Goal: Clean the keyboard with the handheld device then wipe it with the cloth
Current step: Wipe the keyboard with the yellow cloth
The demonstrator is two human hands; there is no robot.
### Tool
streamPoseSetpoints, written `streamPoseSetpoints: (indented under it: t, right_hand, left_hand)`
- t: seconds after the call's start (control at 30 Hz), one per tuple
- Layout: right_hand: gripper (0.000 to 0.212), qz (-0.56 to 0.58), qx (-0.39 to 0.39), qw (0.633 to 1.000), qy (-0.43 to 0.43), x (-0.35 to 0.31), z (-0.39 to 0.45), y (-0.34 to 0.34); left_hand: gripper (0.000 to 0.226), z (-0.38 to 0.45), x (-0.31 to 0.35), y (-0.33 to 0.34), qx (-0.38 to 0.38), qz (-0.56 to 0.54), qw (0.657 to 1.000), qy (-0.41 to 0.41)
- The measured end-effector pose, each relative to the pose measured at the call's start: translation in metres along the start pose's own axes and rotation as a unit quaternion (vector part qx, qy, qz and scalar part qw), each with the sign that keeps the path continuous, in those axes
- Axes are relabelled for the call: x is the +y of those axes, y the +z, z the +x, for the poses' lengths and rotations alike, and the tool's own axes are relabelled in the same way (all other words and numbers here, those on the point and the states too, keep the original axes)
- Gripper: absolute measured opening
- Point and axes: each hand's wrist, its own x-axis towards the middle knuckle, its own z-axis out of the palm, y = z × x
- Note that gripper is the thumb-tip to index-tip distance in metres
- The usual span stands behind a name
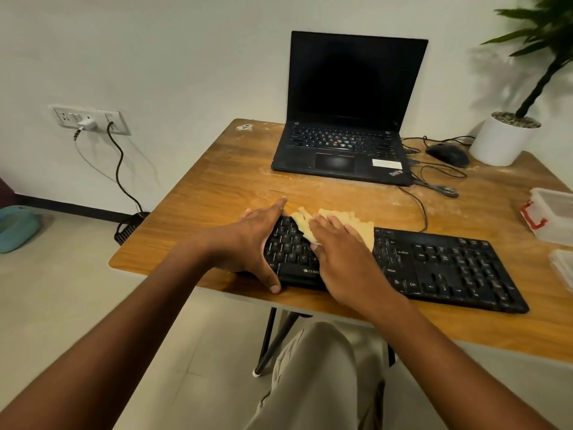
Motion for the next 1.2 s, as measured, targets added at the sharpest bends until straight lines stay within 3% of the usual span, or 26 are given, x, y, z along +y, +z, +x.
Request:
streamPoseSetpoints:
  t: [0.3, 0.37, 0.43, 0.5, 0.53, 0.63, 0.67, 0.73, 0.8, 0.87, 0.9, 0.97, 1.0, 1.07, 1.13, 1.2]
  right_hand:
    - [0.062, -0.034, -0.018, 0.994, -0.099, 0.003, -0.072, 0.013]
    - [0.055, 0.022, -0.023, 0.997, -0.076, -0.001, -0.084, 0.004]
    - [0.047, 0.161, -0.015, 0.987, -0.006, -0.007, -0.095, -0.015]
    - [0.042, 0.327, 0.039, 0.94, 0.092, -0.012, -0.102, -0.038]
    - [0.039, 0.422, 0.06, 0.894, 0.138, -0.012, -0.104, -0.051]
    - [0.03, 0.668, 0.119, 0.686, 0.264, 0.003, -0.106, -0.086]
    - [0.029, 0.704, 0.138, 0.636, 0.284, 0.01, -0.105, -0.098]
    - [0.027, 0.73, 0.181, 0.59, 0.293, 0.027, -0.1, -0.116]
    - [0.026, 0.723, 0.251, 0.577, 0.285, 0.044, -0.089, -0.124]
    - [0.025, 0.672, 0.324, 0.609, 0.269, 0.06, -0.075, -0.12]
    - [0.025, 0.617, 0.347, 0.654, 0.266, 0.063, -0.069, -0.115]
    - [0.03, 0.427, 0.339, 0.799, 0.252, 0.067, -0.055, -0.095]
    - [0.036, 0.328, 0.307, 0.864, 0.227, 0.069, -0.047, -0.083]
    - [0.046, 0.213, 0.196, 0.942, 0.169, 0.066, -0.032, -0.06]
    - [0.051, 0.126, 0.078, 0.981, 0.122, 0.059, -0.019, -0.04]
    - [0.052, 0.03, 0.002, 0.996, 0.085, 0.052, -0.013, -0.027]
  left_hand:
    - [0.159, 0.001, -0.001, 0.0, 0.004, 0.014, 1.0, 0.018]
    - [0.158, 0.0, 0.001, -0.001, 0.002, 0.015, 1.0, 0.017]
    - [0.156, -0.002, 0.004, -0.002, -0.001, 0.02, 1.0, 0.012]
    - [0.152, -0.005, 0.009, -0.002, -0.006, 0.035, 0.999, 0.014]
    - [0.15, -0.005, 0.012, -0.003, -0.008, 0.044, 0.999, 0.018]
    - [0.149, -0.002, 0.018, -0.001, -0.011, 0.062, 0.997, 0.035]
    - [0.149, 0.0, 0.02, 0.001, -0.011, 0.065, 0.997, 0.04]
    - [0.149, 0.005, 0.024, 0.006, -0.01, 0.074, 0.996, 0.051]
    - [0.149, 0.011, 0.028, 0.011, -0.007, 0.083, 0.994, 0.065]
    - [0.148, 0.016, 0.033, 0.014, -0.005, 0.088, 0.993, 0.077]
    - [0.149, 0.018, 0.035, 0.015, -0.005, 0.091, 0.993, 0.08]
    - [0.149, 0.021, 0.038, 0.016, -0.006, 0.096, 0.992, 0.082]
    - [0.148, 0.022, 0.038, 0.016, -0.007, 0.098, 0.992, 0.081]
    - [0.148, 0.023, 0.038, 0.017, -0.008, 0.103, 0.991, 0.079]
    - [0.146, 0.022, 0.039, 0.017, -0.008, 0.109, 0.991, 0.074]
    - [0.144, 0.02, 0.041, 0.017, -0.011, 0.114, 0.991, 0.068]
